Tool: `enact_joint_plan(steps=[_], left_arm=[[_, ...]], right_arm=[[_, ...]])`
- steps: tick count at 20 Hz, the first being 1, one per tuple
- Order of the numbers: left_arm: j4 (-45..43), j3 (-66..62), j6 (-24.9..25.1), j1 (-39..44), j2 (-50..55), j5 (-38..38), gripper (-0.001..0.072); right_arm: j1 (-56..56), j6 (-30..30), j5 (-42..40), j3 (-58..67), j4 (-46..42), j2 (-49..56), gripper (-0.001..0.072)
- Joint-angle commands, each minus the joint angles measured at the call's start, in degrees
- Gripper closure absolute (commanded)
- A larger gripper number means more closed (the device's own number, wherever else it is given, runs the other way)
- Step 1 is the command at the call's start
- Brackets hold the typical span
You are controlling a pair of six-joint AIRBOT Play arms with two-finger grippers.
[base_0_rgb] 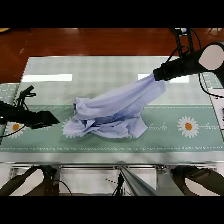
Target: Fold the shirts.
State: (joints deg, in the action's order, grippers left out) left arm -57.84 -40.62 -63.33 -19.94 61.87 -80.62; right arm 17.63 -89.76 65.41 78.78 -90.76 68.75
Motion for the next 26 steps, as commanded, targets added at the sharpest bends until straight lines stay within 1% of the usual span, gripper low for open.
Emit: enact_joint_plan(steps=[1, 4, 5, 6, 7, 8, 9, 12, 15, 17, 20, 22, 23, 24, 26], left_arm=[[0.5, 3.0, 0.3, 2.2, 4.2, 2.7, 0.0015], [2.5, 3.5, 0.3, 5.4, 10.3, 3.9, 0.0021], [4.1, 3.5, 0.3, 6.3, 11.9, 4.5, 0.0076], [6.1, 3.5, 0.3, 7.4, 13.4, 5.8, 0.0080], [8.0, 3.5, 0.3, 8.5, 14.6, 7.1, 0.0116], [9.9, 3.4, 0.3, 9.6, 15.7, 8.0, 0.0290], [11.0, 2.8, 0.3, 10.1, 16.6, 7.8, 0.0685], [11.1, -0.5, 1.4, 9.7, 14.9, 4.1, 0.0686], [11.1, -6.9, 0.9, 6.6, 6.4, 3.5, 0.0687], [11.1, -13.8, -1.1, 2.8, -0.9, 3.5, 0.0687], [11.1, -25.0, -5.6, -3.3, -9.1, 5.1, 0.0687], [11.1, -31.6, -7.1, -6.6, -12.8, 6.7, 0.0687], [11.1, -34.4, -7.1, -8.0, -14.0, 6.8, 0.0687], [10.4, -37.1, -8.2, -8.9, -14.8, 6.7, 0.0687], [5.9, -41.0, -11.2, -9.2, -15.9, 6.6, 0.0687]], right_arm=[[0.0, -0.1, -1.1, 0.0, 0.9, 0.1, 0.0693], [0.0, -0.2, -1.2, 0.1, 0.9, 0.2, 0.0692], [0.0, -0.2, -1.4, 0.1, 0.9, 0.2, 0.0693], [0.0, -0.2, -1.5, 0.0, 0.9, 0.1, 0.0693], [0.0, -0.2, -1.6, 0.1, 0.9, 0.2, 0.0692], [0.0, -0.2, -1.6, 0.1, 0.9, 0.1, 0.0693], [0.0, -0.2, -1.6, 0.1, 0.9, 0.1, 0.0693], [0.0, -0.2, -2.1, 0.1, 0.4, -0.5, 0.0693], [0.0, -1.2, -5.5, 0.1, 0.2, -4.1, 0.0692], [0.0, -3.3, -8.3, 0.1, 0.2, -7.7, 0.0692], [0.0, -9.9, -12.2, 0.1, 0.2, -14.0, 0.0692], [0.0, -13.9, -14.6, 0.1, 0.2, -18.1, 0.0692], [0.0, -15.0, -15.3, 0.1, 0.2, -19.9, 0.0692], [0.0, -15.3, -15.5, 0.1, -0.3, -21.6, 0.0692], [0.0, -17.0, -14.0, 0.1, -3.8, -25.1, 0.0692]])
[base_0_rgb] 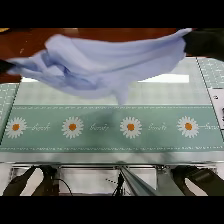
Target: Fold the shirts.
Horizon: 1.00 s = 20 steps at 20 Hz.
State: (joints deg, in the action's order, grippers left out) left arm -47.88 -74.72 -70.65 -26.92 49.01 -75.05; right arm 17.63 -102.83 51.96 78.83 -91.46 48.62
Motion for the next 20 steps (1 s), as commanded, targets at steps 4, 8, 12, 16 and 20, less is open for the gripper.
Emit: enact_joint_plan(steps=[4, 8, 12, 16, 20], left_arm=[[-10.2, -10.4, -5.7, -2.2, -4.1, 0.4, 0.0687], [-10.1, -10.7, -5.4, -1.0, -4.7, -0.2, 0.0687], [-15.0, -13.1, -4.9, -0.9, -4.9, -0.2, 0.0688], [-19.5, -14.0, -4.0, 0.9, -4.2, -0.3, 0.0687], [-19.5, -13.9, -0.5, 6.5, 1.4, -5.9, 0.0687]], right_arm=[[0.0, -6.5, 12.2, 0.0, -13.8, -9.2, 0.0692], [0.0, -3.8, 27.8, 0.0, -9.0, -9.6, 0.0692], [0.0, -0.9, 40.5, 0.0, -6.3, -9.6, 0.0692], [0.0, 2.4, 51.6, 0.0, 0.0, -9.2, 0.0692], [0.0, 5.0, 53.7, -0.9, 10.4, -4.4, 0.0692]])
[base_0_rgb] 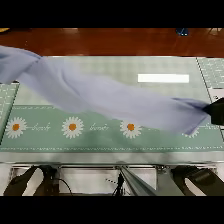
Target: Fold the shirts.
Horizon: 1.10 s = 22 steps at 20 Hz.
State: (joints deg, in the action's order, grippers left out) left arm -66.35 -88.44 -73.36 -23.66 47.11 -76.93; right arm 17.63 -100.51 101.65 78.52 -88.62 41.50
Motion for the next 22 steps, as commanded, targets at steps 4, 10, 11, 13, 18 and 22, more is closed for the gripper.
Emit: enact_joint_plan(steps=[4, 10, 11, 13, 18, 22], left_arm=[[-2.4, 1.4, 3.9, 9.2, 13.6, -7.5, 0.0687], [-4.6, 2.1, 2.7, 12.3, 32.2, -6.0, 0.0686], [-4.6, 2.1, 2.1, 12.9, 35.2, -6.0, 0.0686], [-4.2, 2.1, 1.6, 14.1, 40.5, -6.1, 0.0684], [-3.3, 2.1, -1.1, 16.9, 46.8, -6.8, 0.0312], [-3.1, 2.5, -2.4, 15.3, 44.8, -14.9, 0.0240]], right_arm=[[0.0, 12.7, -4.2, -5.0, 7.4, 12.5, 0.0694], [-2.7, 14.3, -29.3, -5.7, 5.9, 28.7, 0.0694], [-3.8, 11.5, -33.9, -5.7, 5.9, 30.4, 0.0694], [-6.0, 7.0, -42.0, -5.7, 8.0, 33.0, 0.0694], [-7.7, 5.6, -48.6, -5.7, 14.9, 36.0, 0.0693], [-7.7, 6.3, -48.4, -5.7, 15.0, 36.0, 0.0693]])
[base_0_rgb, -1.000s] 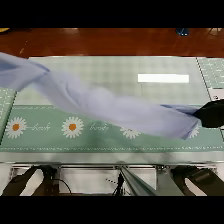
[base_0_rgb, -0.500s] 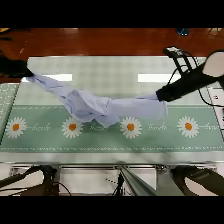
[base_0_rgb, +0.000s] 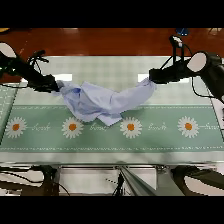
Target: Fold the shirts.
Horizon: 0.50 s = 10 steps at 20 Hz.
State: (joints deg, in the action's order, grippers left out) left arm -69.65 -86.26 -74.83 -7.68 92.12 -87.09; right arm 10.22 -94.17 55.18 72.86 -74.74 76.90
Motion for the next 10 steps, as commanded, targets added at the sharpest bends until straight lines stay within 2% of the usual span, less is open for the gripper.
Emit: enact_joint_plan(steps=[1, 3, 5, 7, 8, 9, 10], left_arm=[[0.2, 1.4, -1.6, -1.5, -1.5, -5.1, 0.0241], [-0.1, 6.1, -1.6, -4.0, -5.3, -4.1, 0.0241], [0.0, 12.1, -4.4, -7.3, -9.2, -1.9, 0.0240], [1.0, 20.3, -4.8, -9.8, -13.6, 0.5, 0.0228], [2.0, 24.4, -4.9, -10.1, -15.3, 1.9, 0.0139], [3.5, 28.8, -4.7, -9.8, -16.7, 3.5, 0.0085], [5.0, 32.6, -4.7, -9.3, -17.7, 5.0, 0.0085]], right_arm=[[-0.3, 0.4, -1.8, 0.0, 1.1, 0.5, 0.0693], [-0.3, 0.6, -1.6, 0.0, 1.1, 0.5, 0.0693], [-0.3, 1.5, -1.3, 0.0, 1.1, 0.5, 0.0693], [-0.3, 2.2, -1.2, 0.0, 1.1, 0.5, 0.0693], [-0.3, 2.8, -1.2, 0.0, 1.1, 0.5, 0.0693], [-0.3, 3.0, -1.2, 0.0, 1.1, 0.5, 0.0693], [-0.3, 3.0, -1.2, 0.0, 1.1, 0.5, 0.0693]])
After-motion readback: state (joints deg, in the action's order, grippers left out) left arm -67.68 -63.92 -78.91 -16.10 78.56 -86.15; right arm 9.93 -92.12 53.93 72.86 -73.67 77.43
